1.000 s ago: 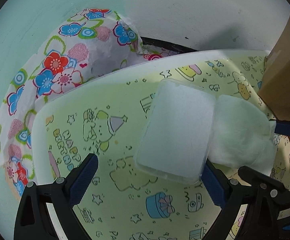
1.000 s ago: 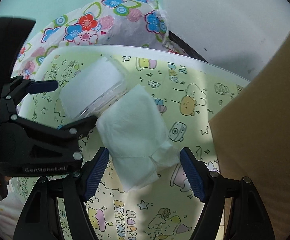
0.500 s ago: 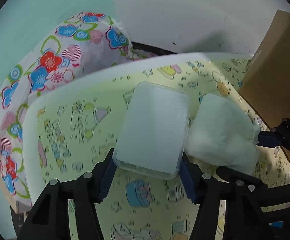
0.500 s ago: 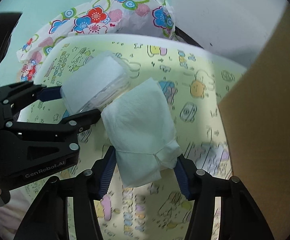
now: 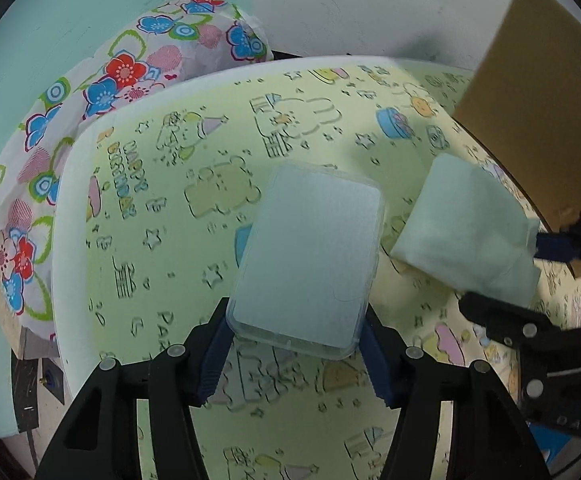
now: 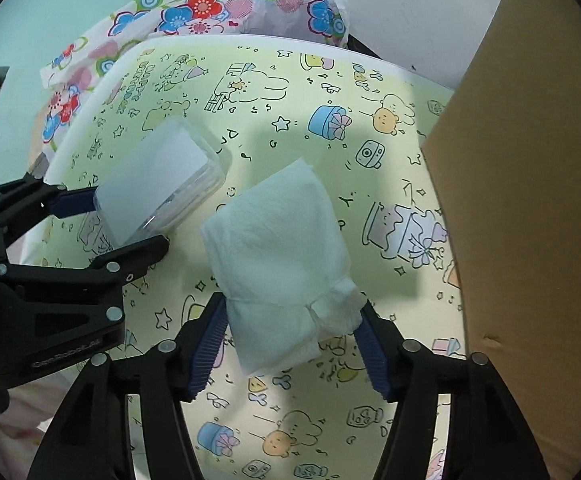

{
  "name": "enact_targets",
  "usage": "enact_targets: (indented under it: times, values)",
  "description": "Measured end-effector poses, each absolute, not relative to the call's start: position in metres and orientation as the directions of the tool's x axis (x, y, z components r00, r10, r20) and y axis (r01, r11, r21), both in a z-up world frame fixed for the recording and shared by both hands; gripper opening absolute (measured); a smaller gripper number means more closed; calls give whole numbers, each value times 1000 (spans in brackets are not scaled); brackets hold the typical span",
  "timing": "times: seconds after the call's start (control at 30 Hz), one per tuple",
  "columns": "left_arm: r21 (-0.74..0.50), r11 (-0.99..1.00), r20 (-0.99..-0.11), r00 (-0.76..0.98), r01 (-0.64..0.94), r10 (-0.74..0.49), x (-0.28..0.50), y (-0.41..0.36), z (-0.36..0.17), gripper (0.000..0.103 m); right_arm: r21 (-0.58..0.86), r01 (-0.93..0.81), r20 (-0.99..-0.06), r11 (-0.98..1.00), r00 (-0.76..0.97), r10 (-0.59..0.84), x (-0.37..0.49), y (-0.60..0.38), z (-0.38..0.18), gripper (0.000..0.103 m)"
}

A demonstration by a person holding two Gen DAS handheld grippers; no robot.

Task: Organize objects
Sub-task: 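Close the left tool on the clear plastic box while the right tool grasps the tissue pack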

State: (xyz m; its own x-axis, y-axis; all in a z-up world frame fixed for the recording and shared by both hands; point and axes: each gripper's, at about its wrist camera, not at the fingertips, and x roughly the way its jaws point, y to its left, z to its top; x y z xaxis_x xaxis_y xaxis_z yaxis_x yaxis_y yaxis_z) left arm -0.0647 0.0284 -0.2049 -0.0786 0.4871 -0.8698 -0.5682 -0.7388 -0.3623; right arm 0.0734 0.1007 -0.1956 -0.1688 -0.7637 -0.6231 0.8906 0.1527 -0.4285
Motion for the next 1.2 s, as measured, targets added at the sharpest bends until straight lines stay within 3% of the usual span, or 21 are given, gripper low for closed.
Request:
enact_targets:
  times: [0.1, 0.47, 0.67, 0.7, 0.73, 0.83, 0.9, 1.2]
  values:
    - [-395, -735, -856, -69, -550, 512, -66, 26, -201, 77, -465, 876, -602, 127, -208, -771, 74, 99, -193, 71]
    - [-296, -747, -890, -112, -595, 441, -85, 47, -206, 83, -533, 829, -594, 170, -223, -773, 81, 73, -188, 79]
    - [-308, -756, -888, -111, -577, 447, -94, 38, -211, 82, -500, 841, -610, 206, -173, -773, 84, 58, -189, 82]
    - [-310, -762, -887, -116, -569, 447, -95, 36, -212, 82, -496, 844, -603, 205, -165, -780, 84, 59, -189, 78]
    - [-320, -765, -885, -111, -559, 452, -97, 34, -213, 80, -499, 843, -589, 201, -159, -792, 85, 61, -188, 68]
    - [-343, -768, -879, -102, -541, 465, -97, 32, -213, 70, -477, 860, -586, 183, -156, -795, 84, 65, -186, 62]
    - [-344, -771, -883, -96, -537, 460, -95, 34, -211, 66, -448, 875, -598, 181, -143, -789, 78, 67, -186, 61]
    - [-359, -784, -888, -74, -507, 454, -71, 29, -198, 64, -410, 896, -604, 168, -129, -786, 75, 104, -185, 61]
